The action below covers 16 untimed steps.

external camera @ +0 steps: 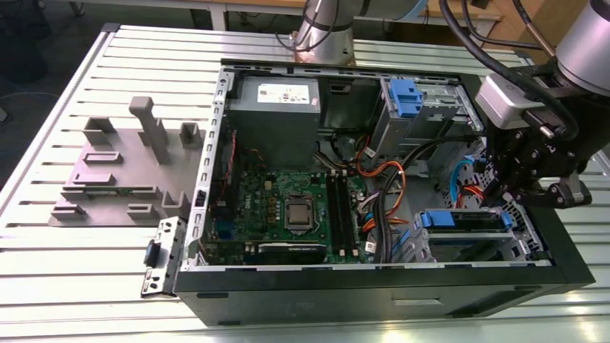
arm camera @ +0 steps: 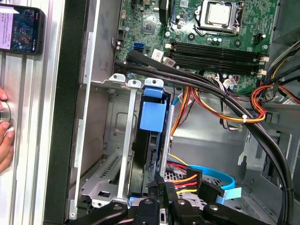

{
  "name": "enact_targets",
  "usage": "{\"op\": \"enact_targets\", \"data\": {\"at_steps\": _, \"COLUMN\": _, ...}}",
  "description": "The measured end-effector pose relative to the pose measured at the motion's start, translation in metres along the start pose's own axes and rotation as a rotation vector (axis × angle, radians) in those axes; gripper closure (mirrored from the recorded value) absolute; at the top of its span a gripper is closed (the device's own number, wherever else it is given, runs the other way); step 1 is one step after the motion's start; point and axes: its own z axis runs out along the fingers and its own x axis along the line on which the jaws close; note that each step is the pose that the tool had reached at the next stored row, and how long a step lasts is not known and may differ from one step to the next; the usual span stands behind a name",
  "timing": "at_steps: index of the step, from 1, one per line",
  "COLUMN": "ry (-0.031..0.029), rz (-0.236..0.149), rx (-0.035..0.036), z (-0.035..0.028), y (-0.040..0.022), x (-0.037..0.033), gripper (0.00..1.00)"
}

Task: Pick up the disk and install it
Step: 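Insert the first disk wire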

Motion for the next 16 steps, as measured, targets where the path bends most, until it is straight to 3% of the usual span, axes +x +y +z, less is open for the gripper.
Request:
{"op": "enact_targets", "data": {"at_steps": 4, "ry": 0.0002, "rz": 0.000, "rx": 0.0039, "z": 0.0005, "y": 0.0005, "x": 0.0026, "gripper": 0.83}}
{"op": "enact_targets", "data": {"at_steps": 10, "ry": 0.0024, "rz": 0.010, "rx": 0.0180, "z": 0.0031, "y": 0.0026, "x": 0.0022, "gripper": 0.83}}
{"op": "enact_targets", "data": {"at_steps": 13, "ry": 0.0041, "rz": 0.021, "rx": 0.0249, "z": 0.0045, "y": 0.0029, "x": 0.0022, "gripper": 0.83}}
{"op": "enact_targets", "data": {"at_steps": 16, "ry": 0.0063, "rz": 0.045, "rx": 0.0269, "z": 0.0053, "y": 0.0032, "x": 0.0021, "gripper": 0.83}}
